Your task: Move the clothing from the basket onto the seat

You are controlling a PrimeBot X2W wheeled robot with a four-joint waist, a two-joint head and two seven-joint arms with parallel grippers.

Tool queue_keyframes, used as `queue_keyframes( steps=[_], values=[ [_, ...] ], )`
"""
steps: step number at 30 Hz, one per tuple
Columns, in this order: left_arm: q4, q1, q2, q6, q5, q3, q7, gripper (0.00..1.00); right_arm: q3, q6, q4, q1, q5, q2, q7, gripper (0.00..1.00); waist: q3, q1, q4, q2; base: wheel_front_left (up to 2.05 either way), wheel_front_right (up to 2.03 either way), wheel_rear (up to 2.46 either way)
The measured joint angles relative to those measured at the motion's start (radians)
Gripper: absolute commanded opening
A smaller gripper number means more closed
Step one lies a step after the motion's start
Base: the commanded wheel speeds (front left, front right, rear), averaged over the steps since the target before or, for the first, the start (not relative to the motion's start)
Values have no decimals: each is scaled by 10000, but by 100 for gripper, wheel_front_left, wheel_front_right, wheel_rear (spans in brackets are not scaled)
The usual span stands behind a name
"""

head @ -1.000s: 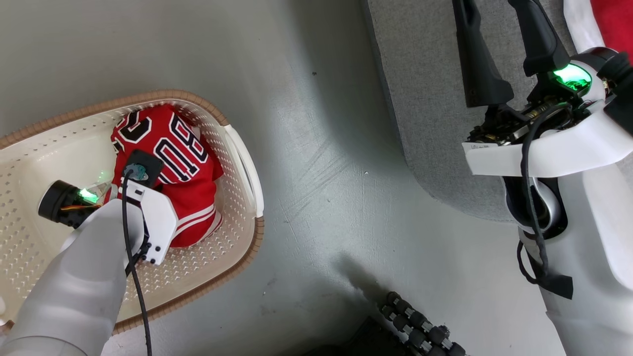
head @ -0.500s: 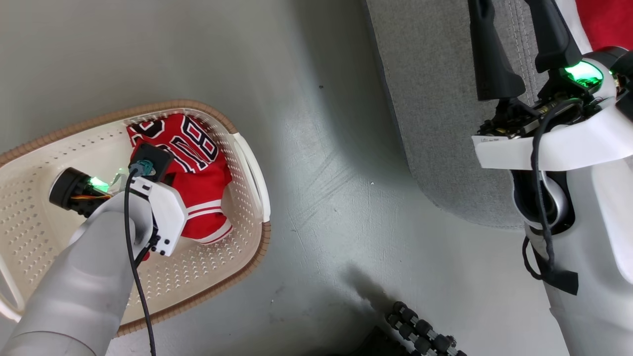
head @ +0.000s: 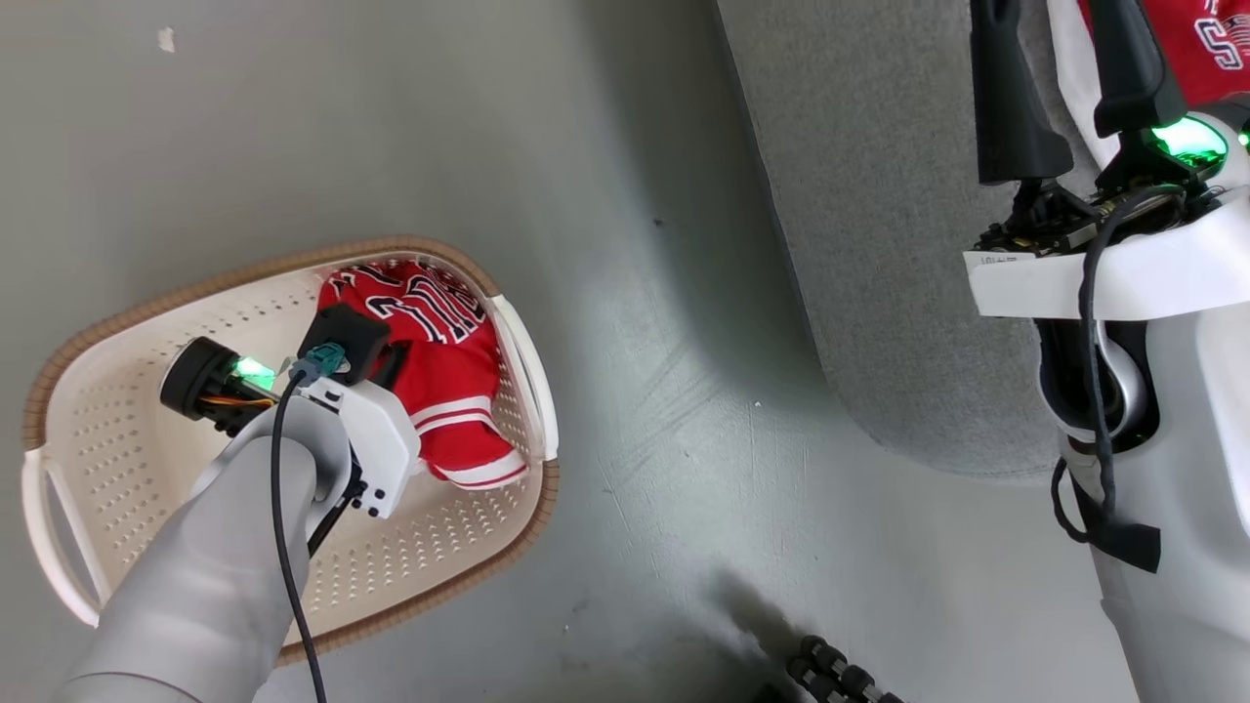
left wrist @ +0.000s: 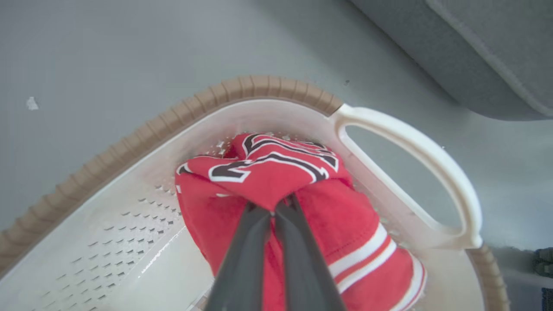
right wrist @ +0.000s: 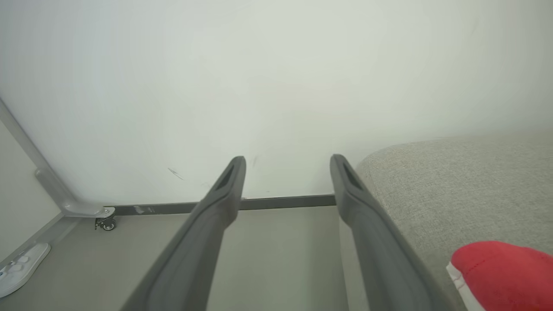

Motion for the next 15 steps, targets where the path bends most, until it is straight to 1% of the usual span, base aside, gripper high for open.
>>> queue_keyframes(
  steps=[6,15],
  values=[
    [-245,331,-12,-2,-228,-205,-215,0,-31,0,236,11,-15,-253,0,100,-499,0,222,0,0,0,0],
    [-1011,749,-8,-2,-479,-382,-520,0,-52,0,341,58,-88,-522,0,100,-1321,0,612,0,0,0,0]
  ],
)
